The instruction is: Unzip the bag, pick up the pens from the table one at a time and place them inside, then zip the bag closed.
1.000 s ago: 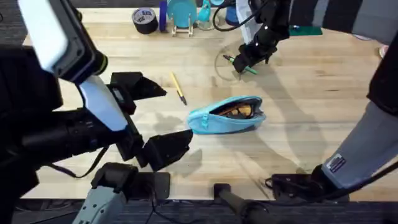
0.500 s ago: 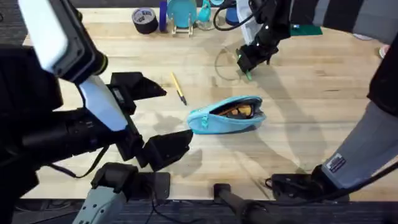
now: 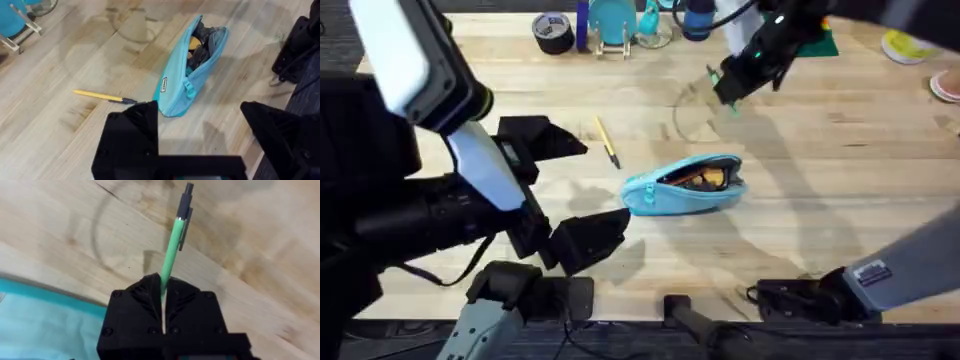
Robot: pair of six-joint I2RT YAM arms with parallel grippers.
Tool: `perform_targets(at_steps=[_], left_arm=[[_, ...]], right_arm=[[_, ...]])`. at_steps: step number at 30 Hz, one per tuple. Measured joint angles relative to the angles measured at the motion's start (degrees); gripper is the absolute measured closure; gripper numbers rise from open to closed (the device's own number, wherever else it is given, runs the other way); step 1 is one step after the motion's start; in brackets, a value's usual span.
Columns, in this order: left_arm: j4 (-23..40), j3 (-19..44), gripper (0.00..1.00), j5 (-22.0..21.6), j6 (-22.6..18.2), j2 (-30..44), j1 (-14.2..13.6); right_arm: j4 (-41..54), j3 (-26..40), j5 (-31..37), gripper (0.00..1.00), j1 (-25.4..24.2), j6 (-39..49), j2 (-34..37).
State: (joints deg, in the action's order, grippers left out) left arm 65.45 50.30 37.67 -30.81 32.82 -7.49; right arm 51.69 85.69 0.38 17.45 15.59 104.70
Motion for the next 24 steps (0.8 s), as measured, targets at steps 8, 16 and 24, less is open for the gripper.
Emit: perform_targets(at_steps=[8,16,24], left_arm=[[0.0,0.0,0.005,0.0,0.0,0.0,0.0],[0.0,0.0,0.006,0.0,0.0,0.0,0.0],[0.0,0.0,0.005,0.0,0.0,0.0,0.0]], right_arm=[[4.3,0.3,-0.9,0.969,0.0,7.1,-11.8],[12.2,0.3,-10.6,0.968,0.0,18.9,-19.6],[19.7,0.3,-12.6,0.969,0.0,34.3,-25.3]])
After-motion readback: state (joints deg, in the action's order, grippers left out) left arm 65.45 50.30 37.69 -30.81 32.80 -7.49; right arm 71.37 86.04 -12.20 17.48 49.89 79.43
